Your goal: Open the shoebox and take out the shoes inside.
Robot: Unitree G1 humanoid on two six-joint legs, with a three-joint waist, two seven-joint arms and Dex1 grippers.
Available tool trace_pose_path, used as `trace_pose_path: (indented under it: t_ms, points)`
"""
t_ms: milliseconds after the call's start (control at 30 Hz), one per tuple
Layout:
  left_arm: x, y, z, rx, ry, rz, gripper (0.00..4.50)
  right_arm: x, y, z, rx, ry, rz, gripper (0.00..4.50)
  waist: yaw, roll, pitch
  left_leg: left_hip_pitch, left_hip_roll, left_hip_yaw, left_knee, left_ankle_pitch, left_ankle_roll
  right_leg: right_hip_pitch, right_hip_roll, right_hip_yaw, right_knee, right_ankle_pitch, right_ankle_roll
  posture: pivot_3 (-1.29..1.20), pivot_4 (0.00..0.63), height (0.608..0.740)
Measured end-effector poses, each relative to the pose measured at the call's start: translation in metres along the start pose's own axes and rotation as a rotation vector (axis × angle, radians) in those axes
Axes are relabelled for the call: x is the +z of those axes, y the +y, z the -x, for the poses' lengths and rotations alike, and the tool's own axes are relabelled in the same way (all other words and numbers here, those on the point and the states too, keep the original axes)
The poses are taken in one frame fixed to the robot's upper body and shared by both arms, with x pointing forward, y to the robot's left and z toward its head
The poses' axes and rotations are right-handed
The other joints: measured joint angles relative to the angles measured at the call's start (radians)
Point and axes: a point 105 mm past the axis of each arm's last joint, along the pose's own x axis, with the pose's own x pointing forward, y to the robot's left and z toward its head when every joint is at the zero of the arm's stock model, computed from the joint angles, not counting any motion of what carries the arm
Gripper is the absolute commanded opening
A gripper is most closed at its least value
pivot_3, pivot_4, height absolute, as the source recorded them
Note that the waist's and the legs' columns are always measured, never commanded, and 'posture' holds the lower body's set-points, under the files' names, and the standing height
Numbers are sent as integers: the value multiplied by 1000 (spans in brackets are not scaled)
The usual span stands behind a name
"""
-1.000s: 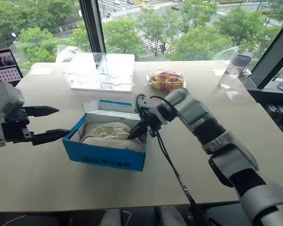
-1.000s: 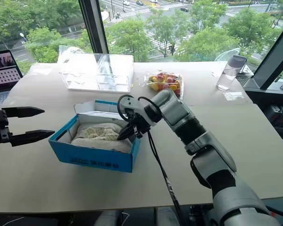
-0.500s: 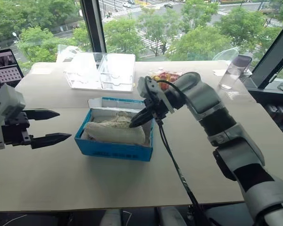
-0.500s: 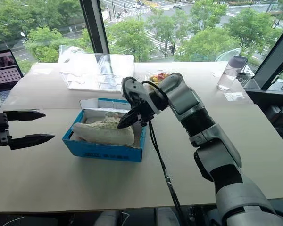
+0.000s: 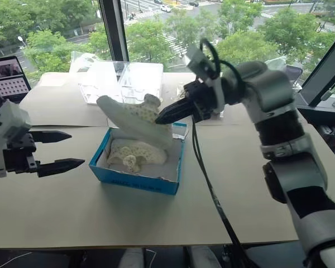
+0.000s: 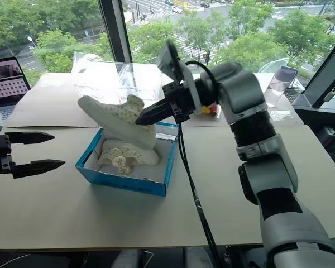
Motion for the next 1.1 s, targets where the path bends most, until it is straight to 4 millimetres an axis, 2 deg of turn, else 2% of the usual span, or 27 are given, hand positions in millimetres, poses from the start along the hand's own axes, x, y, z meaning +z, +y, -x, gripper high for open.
trace_pose_path:
  t_ms: [67,133,167,200,267,367,467,567,600,700,767,800,867,933,967,1033,1100]
  points:
    - [0,0,-1,-4,0,1,4500,3,4,12,-33,11,21,22,-1,0,0,0,0,0,0,0,0,0,0,0,0,0,0,0,150,740]
    - [2,-1,-3,-17,-8,-7,4500,-4,1,37,-162,91,71,22,1,0,0,0,0,0,0,0,0,0,0,0,0,-2,4,0,150,740]
    - [4,-1,-4,-22,-13,-14,4500,-13,-5,59,-284,165,89,22,8,0,0,0,0,0,1,0,0,0,0,0,-1,-3,4,0,150,740]
    - [5,0,-5,-31,-14,-18,4500,-27,-14,91,-462,283,108,22,14,0,0,0,-1,1,1,0,0,0,-2,0,-1,-3,4,0,150,740]
    - [7,2,-9,-43,-21,-21,4500,-55,-19,147,-715,481,94,22,24,0,0,0,-2,3,1,0,0,1,-3,0,-3,-3,5,0,150,740]
    - [8,6,-13,-60,-28,-22,4500,-96,-11,190,-867,653,12,22,22,1,1,-1,-1,5,0,0,0,0,-3,1,-5,-3,5,0,150,740]
    - [12,8,-21,-91,-37,-38,4500,-134,-3,195,-883,719,-77,22,0,2,1,0,0,7,-1,0,0,0,-2,4,-4,-2,5,0,150,740]
    - [14,12,-26,-105,-35,-56,4500,-173,-3,186,-893,759,-129,22,-21,2,2,1,0,10,-1,0,0,-2,-2,7,0,-2,5,0,150,740]
    - [14,12,-28,-112,-34,-58,4500,-184,-5,179,-891,748,-147,689,-26,2,2,1,0,11,0,0,0,-3,-1,8,2,-2,5,0,150,740]
    - [15,13,-31,-127,-30,-72,4500,-208,-4,166,-886,749,-186,1619,-29,2,2,2,-1,11,2,0,1,-2,-1,9,3,-3,6,0,150,740]
    - [15,14,-31,-130,-28,-69,4500,-218,5,164,-858,763,-225,2301,-27,3,2,1,-2,11,2,0,0,-2,-2,11,3,-4,8,0,150,740]
    - [14,15,-30,-126,-27,-63,4500,-215,10,161,-836,754,-234,2665,-25,3,2,1,-2,11,2,0,0,-2,-2,12,3,-5,9,0,150,740]
    - [14,15,-30,-128,-27,-62,4500,-195,15,158,-792,714,-214,3365,-21,4,3,0,-2,12,2,0,0,-2,-2,12,3,-5,10,0,150,740]
    - [13,14,-30,-132,-24,-62,4500,-169,23,164,-762,691,-177,4077,-17,5,4,0,-2,12,2,0,0,-2,-2,13,2,-5,11,0,150,740]
    - [12,15,-29,-130,-21,-59,4500,-146,24,169,-764,664,-135,4397,-17,5,4,1,-2,13,2,0,0,-2,-2,13,3,-5,10,0,150,740]
    - [11,14,-29,-131,-18,-56,4500,-111,21,169,-774,610,-42,4454,-21,5,4,3,-1,14,2,0,0,-1,-2,13,3,-5,10,0,150,740]
    - [8,14,-27,-126,-6,-47,4500,-65,11,132,-687,481,120,4454,-38,4,4,9,1,18,1,0,0,2,-1,15,4,-4,9,0,150,740]
